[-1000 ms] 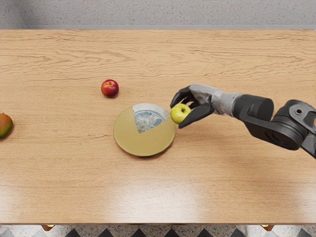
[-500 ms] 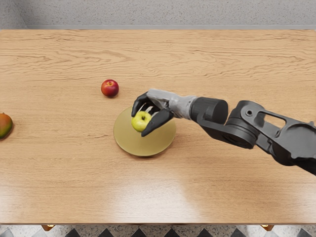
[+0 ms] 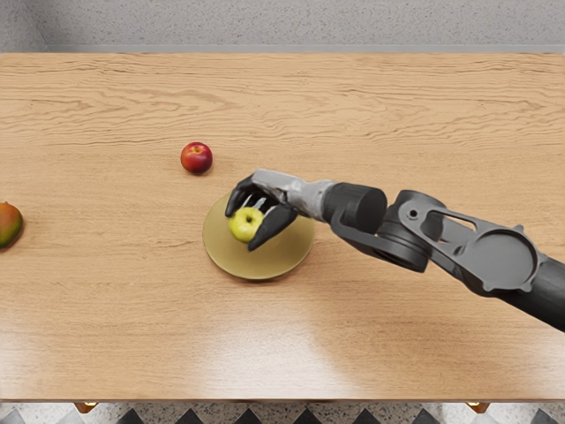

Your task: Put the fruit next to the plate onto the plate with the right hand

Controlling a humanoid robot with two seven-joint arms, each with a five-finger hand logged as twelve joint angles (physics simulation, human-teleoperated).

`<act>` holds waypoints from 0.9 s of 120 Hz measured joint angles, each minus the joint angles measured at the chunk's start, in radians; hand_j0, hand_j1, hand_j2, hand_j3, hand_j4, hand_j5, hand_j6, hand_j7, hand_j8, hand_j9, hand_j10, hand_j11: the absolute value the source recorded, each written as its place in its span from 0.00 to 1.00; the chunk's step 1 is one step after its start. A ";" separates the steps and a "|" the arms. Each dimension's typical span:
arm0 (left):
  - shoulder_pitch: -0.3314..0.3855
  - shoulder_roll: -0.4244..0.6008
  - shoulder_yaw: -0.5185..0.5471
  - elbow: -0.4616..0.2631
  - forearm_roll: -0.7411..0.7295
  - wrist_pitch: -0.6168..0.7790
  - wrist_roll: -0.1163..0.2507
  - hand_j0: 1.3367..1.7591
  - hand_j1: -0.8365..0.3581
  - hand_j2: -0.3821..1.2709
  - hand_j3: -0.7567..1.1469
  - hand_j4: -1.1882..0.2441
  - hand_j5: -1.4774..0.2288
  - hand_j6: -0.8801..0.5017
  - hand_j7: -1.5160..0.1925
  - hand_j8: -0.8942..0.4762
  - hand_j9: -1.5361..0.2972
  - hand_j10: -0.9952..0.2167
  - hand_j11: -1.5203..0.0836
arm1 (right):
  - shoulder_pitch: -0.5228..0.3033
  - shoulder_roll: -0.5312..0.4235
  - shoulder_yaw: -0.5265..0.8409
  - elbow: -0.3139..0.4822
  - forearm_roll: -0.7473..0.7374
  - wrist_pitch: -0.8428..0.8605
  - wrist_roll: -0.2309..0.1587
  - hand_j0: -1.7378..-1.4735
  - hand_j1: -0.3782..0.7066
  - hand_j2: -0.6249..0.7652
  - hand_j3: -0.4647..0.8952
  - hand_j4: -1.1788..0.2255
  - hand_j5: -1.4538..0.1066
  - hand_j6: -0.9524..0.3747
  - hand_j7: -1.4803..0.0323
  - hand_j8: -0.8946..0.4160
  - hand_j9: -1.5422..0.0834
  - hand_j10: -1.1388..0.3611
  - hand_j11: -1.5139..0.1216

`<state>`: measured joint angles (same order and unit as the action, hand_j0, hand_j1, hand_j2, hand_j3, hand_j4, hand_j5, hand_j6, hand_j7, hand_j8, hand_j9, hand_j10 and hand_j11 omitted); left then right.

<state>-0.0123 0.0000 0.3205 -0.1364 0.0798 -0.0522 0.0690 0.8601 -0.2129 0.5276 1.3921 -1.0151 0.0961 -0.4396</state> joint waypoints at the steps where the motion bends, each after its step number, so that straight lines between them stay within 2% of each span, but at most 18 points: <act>1: 0.000 0.000 0.000 0.000 0.000 0.000 0.000 0.76 0.75 0.26 0.40 0.66 0.68 0.46 0.70 0.47 0.66 0.62 0.75 | 0.000 0.000 0.000 0.000 0.000 0.000 0.000 0.32 0.57 0.59 0.34 0.37 0.35 0.37 0.40 0.38 0.39 0.34 0.37; 30: 0.000 0.000 0.000 0.000 0.000 0.000 0.000 0.76 0.75 0.26 0.40 0.66 0.68 0.46 0.70 0.47 0.66 0.62 0.75 | -0.002 -0.011 0.002 -0.021 -0.003 -0.013 0.002 0.31 0.53 0.47 0.34 0.47 0.49 0.38 0.53 0.37 0.53 0.42 0.51; 65: 0.000 0.000 0.000 0.000 0.000 0.000 0.000 0.76 0.75 0.26 0.40 0.66 0.68 0.46 0.70 0.47 0.66 0.62 0.75 | -0.001 -0.038 0.010 -0.017 0.009 -0.017 0.006 0.30 0.46 0.42 0.34 0.55 0.59 0.42 0.63 0.39 0.62 0.49 0.60; 89: 0.000 0.000 0.000 0.000 0.000 0.000 0.000 0.76 0.75 0.26 0.40 0.66 0.68 0.46 0.70 0.47 0.66 0.62 0.75 | 0.000 -0.102 0.054 0.035 0.088 -0.008 0.018 0.30 0.32 0.42 0.34 0.65 0.71 0.52 0.75 0.49 0.73 0.58 0.71; 108: 0.000 0.000 0.000 0.000 0.000 0.000 0.000 0.76 0.75 0.26 0.40 0.66 0.68 0.46 0.70 0.47 0.66 0.62 0.75 | -0.002 -0.180 0.100 0.085 0.253 0.053 0.046 0.30 0.19 0.43 0.34 0.73 0.81 0.61 0.85 0.57 0.83 0.66 0.81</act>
<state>-0.0123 0.0000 0.3205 -0.1362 0.0798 -0.0522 0.0690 0.8576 -0.3930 0.6271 1.4774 -0.7624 0.1489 -0.3935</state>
